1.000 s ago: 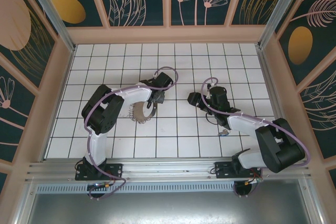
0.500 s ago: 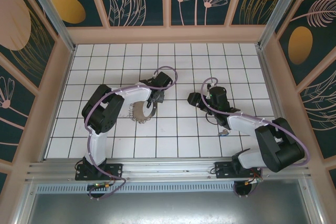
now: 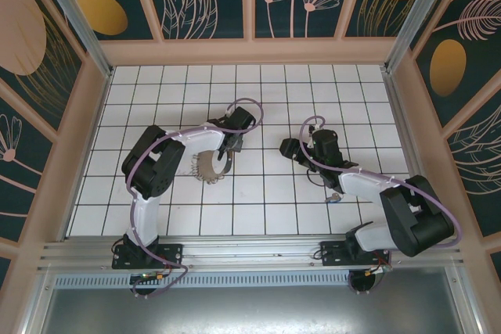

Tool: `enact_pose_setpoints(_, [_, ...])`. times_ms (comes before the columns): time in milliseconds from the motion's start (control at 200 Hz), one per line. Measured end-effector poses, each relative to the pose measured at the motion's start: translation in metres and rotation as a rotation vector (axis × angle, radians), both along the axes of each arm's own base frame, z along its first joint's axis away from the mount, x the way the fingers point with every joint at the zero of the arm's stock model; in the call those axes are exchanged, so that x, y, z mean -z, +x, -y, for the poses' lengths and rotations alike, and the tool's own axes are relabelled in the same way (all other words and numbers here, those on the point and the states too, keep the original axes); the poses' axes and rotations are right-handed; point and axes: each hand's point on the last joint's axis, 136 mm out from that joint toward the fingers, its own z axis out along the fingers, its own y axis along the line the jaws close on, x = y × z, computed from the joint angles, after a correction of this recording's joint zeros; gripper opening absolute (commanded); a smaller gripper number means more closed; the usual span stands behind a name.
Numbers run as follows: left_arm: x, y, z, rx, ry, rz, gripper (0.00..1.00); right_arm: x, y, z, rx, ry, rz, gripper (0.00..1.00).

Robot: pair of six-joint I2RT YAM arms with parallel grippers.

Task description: Put the keys on the keyring

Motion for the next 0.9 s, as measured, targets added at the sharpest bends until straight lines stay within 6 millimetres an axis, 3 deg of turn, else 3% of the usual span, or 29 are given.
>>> enact_pose_setpoints(410, [0.001, 0.000, -0.002, -0.002, 0.008, 0.005, 0.08, 0.000, 0.000, 0.000, 0.002, 0.002, -0.003, 0.79])
enact_pose_setpoints(616, [-0.002, 0.003, -0.006, -0.007, 0.019, 0.019, 0.00, 0.000, 0.000, 0.001, 0.007, -0.001, -0.001, 0.84])
enact_pose_setpoints(781, [-0.013, -0.001, -0.001, 0.033, -0.024, 0.015, 0.00, -0.002, 0.005, 0.004, 0.023, -0.024, 0.002, 0.85])
enact_pose_setpoints(896, [-0.034, -0.005, 0.014, 0.110, -0.108, 0.023, 0.00, -0.021, 0.017, -0.001, 0.013, -0.027, 0.045, 0.83])
